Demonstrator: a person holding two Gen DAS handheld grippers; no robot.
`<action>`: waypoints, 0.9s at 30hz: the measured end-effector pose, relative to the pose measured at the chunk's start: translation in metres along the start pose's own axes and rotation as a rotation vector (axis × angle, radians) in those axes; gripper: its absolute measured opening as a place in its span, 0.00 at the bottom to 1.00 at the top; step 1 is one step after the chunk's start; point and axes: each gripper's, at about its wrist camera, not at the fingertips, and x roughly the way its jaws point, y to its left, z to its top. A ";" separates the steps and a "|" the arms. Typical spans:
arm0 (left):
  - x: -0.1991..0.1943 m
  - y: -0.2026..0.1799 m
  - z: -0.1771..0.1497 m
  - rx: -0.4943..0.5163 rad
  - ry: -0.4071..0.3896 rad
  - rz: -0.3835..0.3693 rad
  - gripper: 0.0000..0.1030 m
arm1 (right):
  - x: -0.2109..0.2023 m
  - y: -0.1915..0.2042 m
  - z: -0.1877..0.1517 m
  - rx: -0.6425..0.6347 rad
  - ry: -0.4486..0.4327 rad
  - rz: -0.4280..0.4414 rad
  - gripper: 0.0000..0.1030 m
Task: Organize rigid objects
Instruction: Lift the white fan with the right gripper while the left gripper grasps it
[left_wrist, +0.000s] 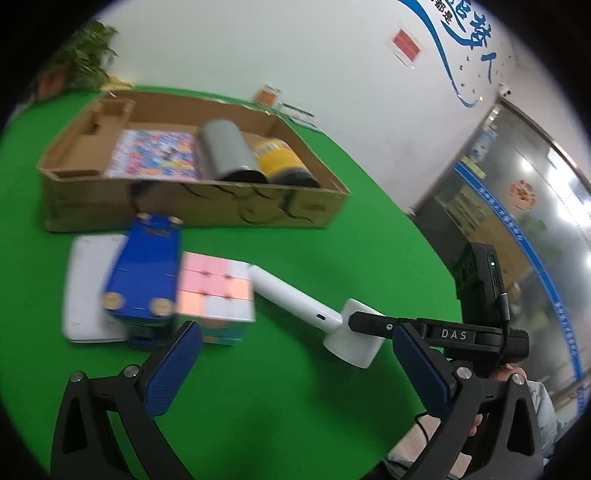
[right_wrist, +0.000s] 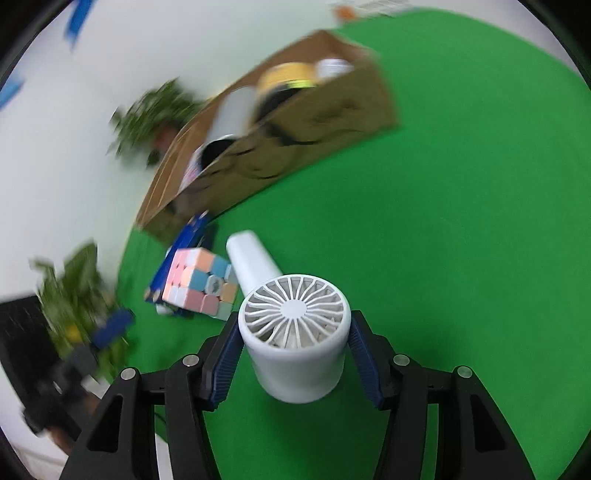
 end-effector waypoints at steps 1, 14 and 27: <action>0.007 -0.001 0.000 -0.008 0.018 -0.015 0.99 | -0.003 -0.003 -0.001 0.002 0.008 -0.004 0.54; 0.051 0.002 0.000 -0.141 0.159 -0.107 0.99 | -0.017 0.048 -0.020 -0.562 -0.099 -0.200 0.84; 0.044 0.021 0.000 -0.188 0.164 -0.119 0.92 | -0.001 0.062 -0.024 -0.678 -0.161 -0.238 0.88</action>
